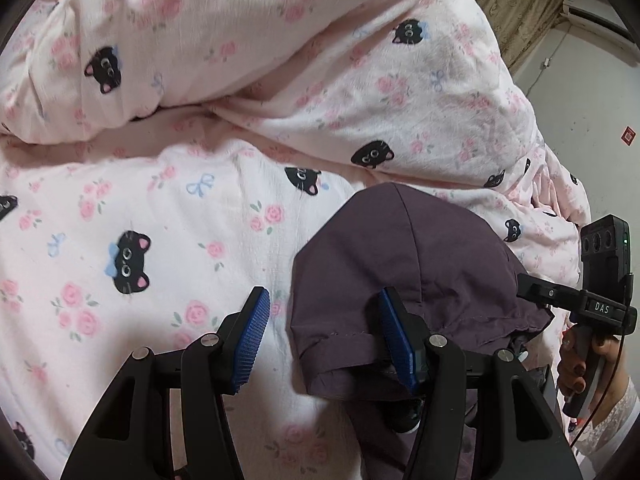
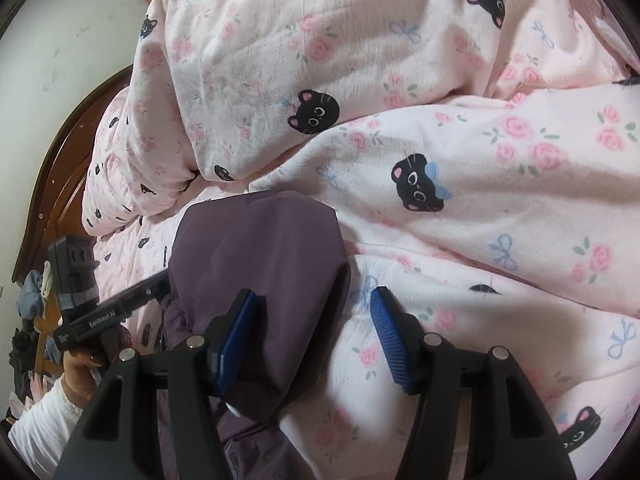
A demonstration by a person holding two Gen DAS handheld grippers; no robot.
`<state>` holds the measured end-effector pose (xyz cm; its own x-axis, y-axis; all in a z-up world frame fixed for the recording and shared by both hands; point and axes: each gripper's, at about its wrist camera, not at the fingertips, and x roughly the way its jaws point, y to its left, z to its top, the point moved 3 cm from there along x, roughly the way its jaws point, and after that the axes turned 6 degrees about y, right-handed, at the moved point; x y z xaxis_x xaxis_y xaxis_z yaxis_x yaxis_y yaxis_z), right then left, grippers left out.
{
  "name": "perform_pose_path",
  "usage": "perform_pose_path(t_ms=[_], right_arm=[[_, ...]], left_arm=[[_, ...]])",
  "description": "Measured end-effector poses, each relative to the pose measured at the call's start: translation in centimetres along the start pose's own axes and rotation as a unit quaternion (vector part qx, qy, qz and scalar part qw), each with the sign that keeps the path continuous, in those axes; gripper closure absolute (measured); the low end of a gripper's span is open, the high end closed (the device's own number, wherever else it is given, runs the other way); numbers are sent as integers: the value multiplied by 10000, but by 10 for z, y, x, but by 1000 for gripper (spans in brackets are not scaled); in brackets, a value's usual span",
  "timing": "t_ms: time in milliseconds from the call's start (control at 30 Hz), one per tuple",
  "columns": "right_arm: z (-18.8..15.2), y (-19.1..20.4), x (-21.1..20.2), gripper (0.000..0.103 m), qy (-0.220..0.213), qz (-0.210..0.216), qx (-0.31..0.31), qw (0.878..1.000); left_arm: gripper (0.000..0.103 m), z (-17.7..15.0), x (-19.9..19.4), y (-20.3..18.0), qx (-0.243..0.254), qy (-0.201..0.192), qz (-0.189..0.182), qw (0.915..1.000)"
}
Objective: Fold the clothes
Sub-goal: 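Grasp the jacket hood with both tools and lift it, then carry the hood with both tools over the jacket toward the hem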
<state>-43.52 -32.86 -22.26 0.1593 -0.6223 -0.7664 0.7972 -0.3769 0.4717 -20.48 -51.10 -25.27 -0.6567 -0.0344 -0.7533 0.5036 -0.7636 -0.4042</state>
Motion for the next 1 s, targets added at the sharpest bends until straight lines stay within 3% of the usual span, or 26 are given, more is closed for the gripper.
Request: perform_pose_path(t_ms=[133,300,333,400,433,500,733,1000], right_arm=[[4,1,4,47,-47,22,16,10000],[11,-1,5,61,-82,235,250,9994],[13,-1,6,64,-87,237,288,9993],[14,-2,5,84,-86,259,350,9990],[15,-3,3,89,-91,268,363,9989],[15,0,-1,98,-102,362,310,9988],[12,29,-34,100,-345,399,-188,9984],[-15,68,-74,100,-298,337,-890,9950]], left_arm=[[52,2,3,-2,-24,27,-97,9999],[52,6,4,-1,-206,34,-284,9994],[58,7,4,-1,-223,26,-327,9992],[71,8,1,-3,-193,19,-379,9991],[83,8,0,-5,-140,24,-378,9992],[92,9,-4,-11,-26,8,-370,9993],[96,8,-36,-27,337,-275,-279,9987],[96,-16,-82,-54,754,-229,-322,9964]])
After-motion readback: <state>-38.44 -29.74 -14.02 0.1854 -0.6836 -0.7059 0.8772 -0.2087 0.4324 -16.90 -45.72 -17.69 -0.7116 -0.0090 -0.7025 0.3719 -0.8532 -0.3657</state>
